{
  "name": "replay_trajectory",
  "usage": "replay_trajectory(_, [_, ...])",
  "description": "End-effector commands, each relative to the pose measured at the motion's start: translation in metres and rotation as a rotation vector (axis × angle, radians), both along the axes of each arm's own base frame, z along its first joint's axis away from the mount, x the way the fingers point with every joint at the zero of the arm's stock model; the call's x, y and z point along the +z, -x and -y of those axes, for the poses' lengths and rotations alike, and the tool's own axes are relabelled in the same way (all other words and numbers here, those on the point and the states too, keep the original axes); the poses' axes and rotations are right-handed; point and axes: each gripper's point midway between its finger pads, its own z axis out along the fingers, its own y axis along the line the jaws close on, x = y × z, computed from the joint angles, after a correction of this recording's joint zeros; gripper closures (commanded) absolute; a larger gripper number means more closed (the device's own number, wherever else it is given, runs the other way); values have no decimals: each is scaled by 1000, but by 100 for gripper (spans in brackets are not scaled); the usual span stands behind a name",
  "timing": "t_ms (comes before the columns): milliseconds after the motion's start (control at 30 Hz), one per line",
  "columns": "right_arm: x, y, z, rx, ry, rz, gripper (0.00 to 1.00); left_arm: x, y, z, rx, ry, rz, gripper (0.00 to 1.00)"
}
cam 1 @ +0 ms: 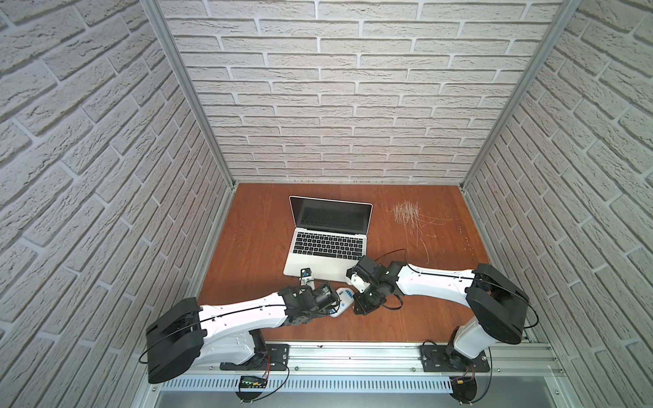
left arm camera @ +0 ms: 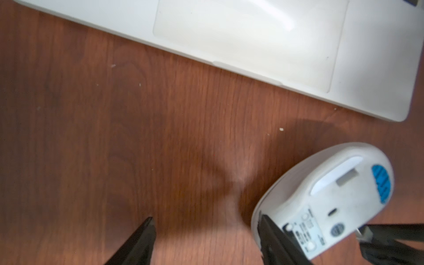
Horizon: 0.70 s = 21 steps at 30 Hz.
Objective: Remove the wireless mouse receiver from the laptop
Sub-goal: Adjust the mouse at the center of the board.
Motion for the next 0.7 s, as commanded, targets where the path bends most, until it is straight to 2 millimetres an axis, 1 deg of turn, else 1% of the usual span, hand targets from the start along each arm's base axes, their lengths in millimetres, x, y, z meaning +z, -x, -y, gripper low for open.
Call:
replay_trajectory(0, [2,-3,-3,-15,-18,19,97,-3,3,-6,32,78,30,26])
replay_trajectory(167, [-1,-2,-5,-21,-25,9,97,12,4,-14,88,232,104,27])
replay_trajectory(233, [0,-1,-5,-24,-30,5,97,17,6,-7,86,336,123,26])
replay_trajectory(267, [0,-1,-6,-25,-31,5,97,18,7,-3,84,388,126,24])
replay_trajectory(300, [1,-1,-6,-25,-33,5,97,21,7,3,79,453,134,20])
replay_trajectory(367, [2,-1,-6,-25,-36,9,97,17,8,10,87,555,139,13])
replay_trajectory(400, [1,-1,-5,-26,-33,8,97,13,9,12,97,595,136,11])
replay_trajectory(467, [1,-2,-6,-29,-34,9,97,16,8,16,120,675,144,11])
replay_trajectory(533, [0,-2,-6,-33,-34,7,97,8,11,12,138,679,133,12])
replay_trajectory(667, [-1,-3,-7,-35,-34,9,97,4,14,6,156,682,123,14])
